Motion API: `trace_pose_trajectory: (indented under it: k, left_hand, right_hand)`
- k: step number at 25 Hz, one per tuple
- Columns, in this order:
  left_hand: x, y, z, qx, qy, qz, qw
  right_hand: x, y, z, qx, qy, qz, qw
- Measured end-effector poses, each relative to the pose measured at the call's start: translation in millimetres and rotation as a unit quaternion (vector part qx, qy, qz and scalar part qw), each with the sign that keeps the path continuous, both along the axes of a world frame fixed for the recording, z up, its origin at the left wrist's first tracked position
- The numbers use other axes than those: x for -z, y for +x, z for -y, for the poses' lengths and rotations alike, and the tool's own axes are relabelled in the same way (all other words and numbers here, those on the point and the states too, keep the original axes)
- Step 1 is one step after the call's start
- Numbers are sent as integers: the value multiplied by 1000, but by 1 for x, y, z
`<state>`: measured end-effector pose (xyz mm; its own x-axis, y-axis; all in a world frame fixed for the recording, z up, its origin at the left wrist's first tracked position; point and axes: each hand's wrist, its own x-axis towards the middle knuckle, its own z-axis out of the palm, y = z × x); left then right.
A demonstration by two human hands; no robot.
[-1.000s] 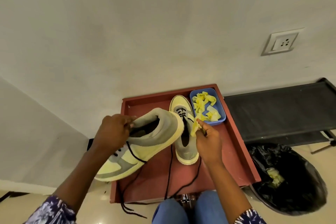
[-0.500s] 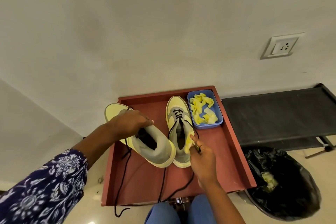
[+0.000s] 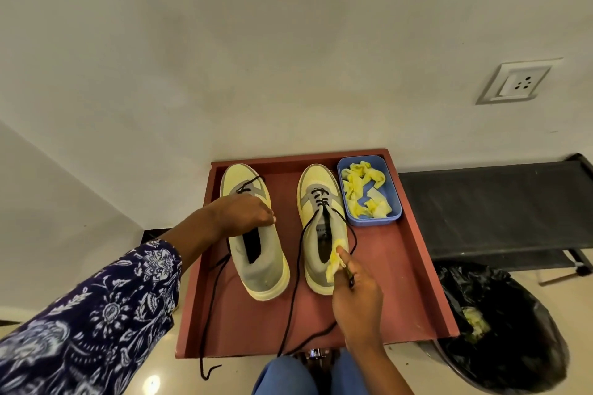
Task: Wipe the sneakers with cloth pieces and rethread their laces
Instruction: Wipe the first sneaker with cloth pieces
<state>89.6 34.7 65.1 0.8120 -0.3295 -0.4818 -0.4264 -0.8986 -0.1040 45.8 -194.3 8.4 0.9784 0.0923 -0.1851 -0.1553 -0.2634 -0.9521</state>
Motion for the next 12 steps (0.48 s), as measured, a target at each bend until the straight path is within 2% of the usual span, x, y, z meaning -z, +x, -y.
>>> trace_pose_trajectory:
  k: [4, 8, 10, 12]
  left_hand:
    - [25, -4, 3, 19, 17, -2, 1000]
    - [39, -13, 12, 11, -22, 7, 1000]
    - [50, -21, 10, 32, -72, 87, 993]
    - [60, -30, 5, -10, -123, 141, 982]
  right_hand:
    - [5, -8, -4, 17, 1, 48, 999]
    - [9, -14, -7, 17, 1, 49, 999]
    - [10, -18, -10, 11, -1, 47, 999]
    - [11, -23, -13, 1, -3, 45, 999]
